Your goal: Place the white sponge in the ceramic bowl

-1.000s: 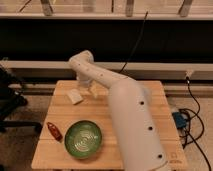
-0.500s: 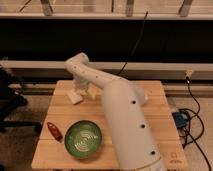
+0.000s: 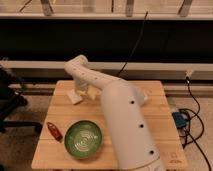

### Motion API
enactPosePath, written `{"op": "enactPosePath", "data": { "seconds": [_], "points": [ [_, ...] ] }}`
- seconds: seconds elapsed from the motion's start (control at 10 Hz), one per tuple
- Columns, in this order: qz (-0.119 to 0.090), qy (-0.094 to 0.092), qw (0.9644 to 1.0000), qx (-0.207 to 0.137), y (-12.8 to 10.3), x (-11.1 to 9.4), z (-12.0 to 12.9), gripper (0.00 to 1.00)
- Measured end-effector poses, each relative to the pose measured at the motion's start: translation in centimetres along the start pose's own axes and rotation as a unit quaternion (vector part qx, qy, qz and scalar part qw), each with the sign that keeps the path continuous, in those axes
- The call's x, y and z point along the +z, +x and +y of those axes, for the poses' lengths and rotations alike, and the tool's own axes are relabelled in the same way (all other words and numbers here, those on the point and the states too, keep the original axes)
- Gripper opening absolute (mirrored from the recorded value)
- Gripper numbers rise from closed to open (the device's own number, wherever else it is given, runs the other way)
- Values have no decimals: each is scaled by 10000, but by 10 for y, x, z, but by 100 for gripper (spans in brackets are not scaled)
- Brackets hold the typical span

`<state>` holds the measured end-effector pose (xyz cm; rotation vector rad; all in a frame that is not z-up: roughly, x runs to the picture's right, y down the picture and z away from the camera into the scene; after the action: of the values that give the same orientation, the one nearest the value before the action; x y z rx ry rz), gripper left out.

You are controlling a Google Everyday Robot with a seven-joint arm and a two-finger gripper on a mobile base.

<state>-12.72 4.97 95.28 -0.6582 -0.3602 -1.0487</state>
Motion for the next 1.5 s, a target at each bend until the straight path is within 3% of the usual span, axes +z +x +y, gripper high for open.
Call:
{"op": "enactPosePath", "data": {
  "seconds": [0.4, 1.1, 1.5],
  "points": [
    [-164, 170, 9995, -188, -1, -7, -17, 80],
    [-574, 453, 9949, -698, -11, 6, -61, 80],
    [-684, 522, 9874, -1330, -14, 6, -75, 80]
  ]
}}
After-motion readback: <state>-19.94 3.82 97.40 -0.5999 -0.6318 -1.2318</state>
